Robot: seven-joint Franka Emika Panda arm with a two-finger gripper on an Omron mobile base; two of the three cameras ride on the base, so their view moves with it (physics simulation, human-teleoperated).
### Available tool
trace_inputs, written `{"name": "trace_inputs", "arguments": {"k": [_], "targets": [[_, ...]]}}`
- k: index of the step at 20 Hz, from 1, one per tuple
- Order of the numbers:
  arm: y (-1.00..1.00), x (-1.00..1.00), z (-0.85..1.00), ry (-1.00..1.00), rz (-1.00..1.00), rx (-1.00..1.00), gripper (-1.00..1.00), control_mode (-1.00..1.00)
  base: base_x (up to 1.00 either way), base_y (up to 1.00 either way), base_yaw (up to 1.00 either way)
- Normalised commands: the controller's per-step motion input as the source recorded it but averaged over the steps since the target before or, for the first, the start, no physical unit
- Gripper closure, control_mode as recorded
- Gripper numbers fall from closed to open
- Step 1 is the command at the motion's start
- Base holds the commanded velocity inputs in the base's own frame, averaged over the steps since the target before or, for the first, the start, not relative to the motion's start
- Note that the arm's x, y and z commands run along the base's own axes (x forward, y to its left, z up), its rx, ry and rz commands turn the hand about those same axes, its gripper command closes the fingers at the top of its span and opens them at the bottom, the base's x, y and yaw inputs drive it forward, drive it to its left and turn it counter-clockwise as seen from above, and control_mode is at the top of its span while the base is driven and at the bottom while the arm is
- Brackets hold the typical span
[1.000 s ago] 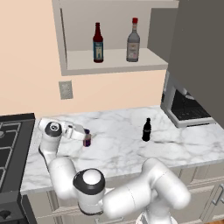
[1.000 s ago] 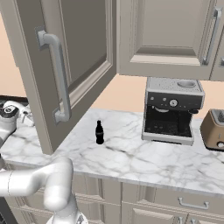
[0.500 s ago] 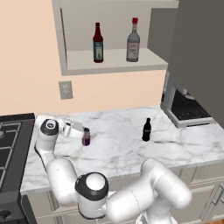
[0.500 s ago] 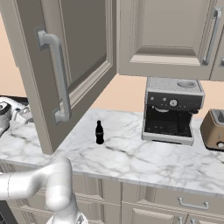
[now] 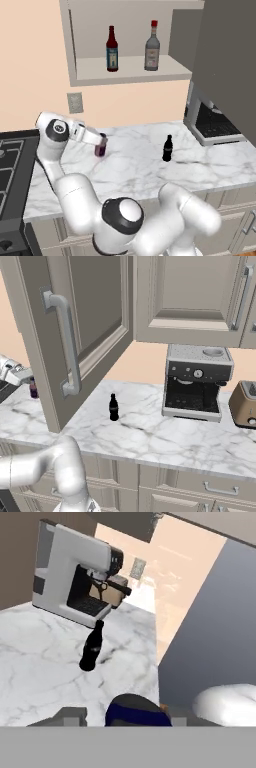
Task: Sort all alcoholic drinks to one cabinet, and non-alcoholic drinks to the other.
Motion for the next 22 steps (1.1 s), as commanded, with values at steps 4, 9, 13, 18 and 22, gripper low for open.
{"name": "trace_inputs", "arguments": {"k": [4,9,13,18,22], "targets": [[-0.59,-0.85,0.36,0.00,0.22,0.00,1.00,-1.00,0.00,0.00,0.00],[-0.62,-0.84,0.31,0.00,0.29,0.00,1.00,-1.00,0.00,0.00,0.00],[-0.42,-0.60,0.38,0.00,0.33,0.00,1.00,-1.00,0.00,0.00,0.00],[-0.12,-0.33,0.37,0.00,0.37,0.02,1.00,-1.00,0.00,0.00,0.00],[0.00,-0.28,0.34,0.00,0.30,0.02,1.00,-1.00,0.00,0.00,0.00]]}}
